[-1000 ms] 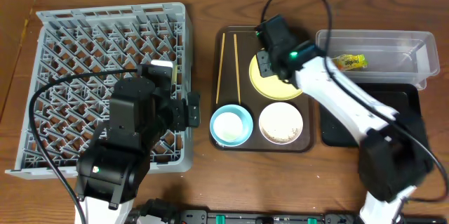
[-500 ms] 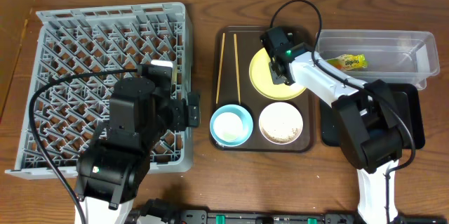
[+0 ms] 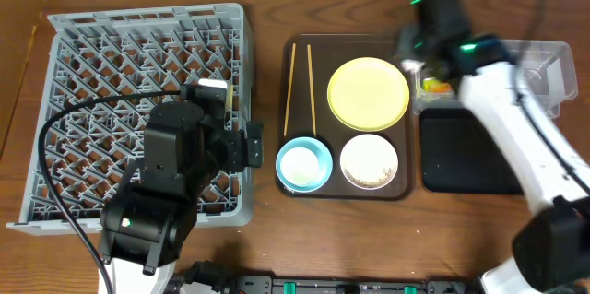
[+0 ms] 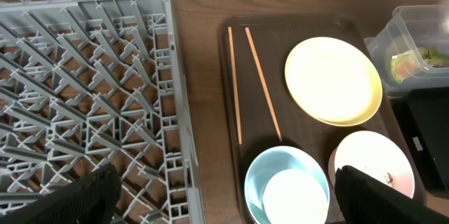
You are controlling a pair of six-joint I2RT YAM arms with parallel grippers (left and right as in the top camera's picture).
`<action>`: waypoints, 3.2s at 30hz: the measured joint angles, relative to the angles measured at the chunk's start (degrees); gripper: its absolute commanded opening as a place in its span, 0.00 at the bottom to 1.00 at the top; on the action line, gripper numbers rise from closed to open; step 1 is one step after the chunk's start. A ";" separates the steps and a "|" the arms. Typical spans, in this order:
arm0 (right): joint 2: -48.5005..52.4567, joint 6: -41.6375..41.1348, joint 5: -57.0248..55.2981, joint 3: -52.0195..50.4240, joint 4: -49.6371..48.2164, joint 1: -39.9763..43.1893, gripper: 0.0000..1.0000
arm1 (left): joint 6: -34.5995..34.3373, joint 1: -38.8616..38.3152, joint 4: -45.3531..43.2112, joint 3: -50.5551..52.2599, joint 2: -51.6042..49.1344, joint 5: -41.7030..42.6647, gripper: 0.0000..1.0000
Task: Sort waste into correct bins and load items into the dishwasher
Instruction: 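Carry the tissue right and drop it into the clear bin, then lower the right gripper to the pink bowl and grip its rim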
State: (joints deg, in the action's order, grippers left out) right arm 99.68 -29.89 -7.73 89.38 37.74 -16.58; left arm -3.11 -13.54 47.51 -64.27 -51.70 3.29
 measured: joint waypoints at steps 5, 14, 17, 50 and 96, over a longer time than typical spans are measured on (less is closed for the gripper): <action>3.13 -5.03 -0.02 0.04 0.35 8.02 0.12 | 0.00 0.00 0.02 0.00 0.00 0.00 0.98; 7.93 -4.79 6.58 -0.76 1.81 12.83 0.27 | 0.00 0.00 0.02 0.00 0.00 0.00 0.98; 5.33 -0.15 10.64 -0.76 1.90 12.39 0.33 | 0.00 0.00 0.02 0.00 0.00 0.00 0.98; 15.87 5.86 12.17 -0.31 27.06 -24.63 0.26 | 0.00 0.00 0.04 0.00 0.00 0.00 0.98; 11.67 12.31 10.16 -5.31 24.20 -12.13 0.33 | 0.00 0.00 0.04 0.00 0.00 0.00 0.98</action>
State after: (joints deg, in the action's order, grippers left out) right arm 111.35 -17.58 2.44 84.07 61.93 -28.71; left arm -3.11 -13.54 47.55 -64.27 -51.70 3.29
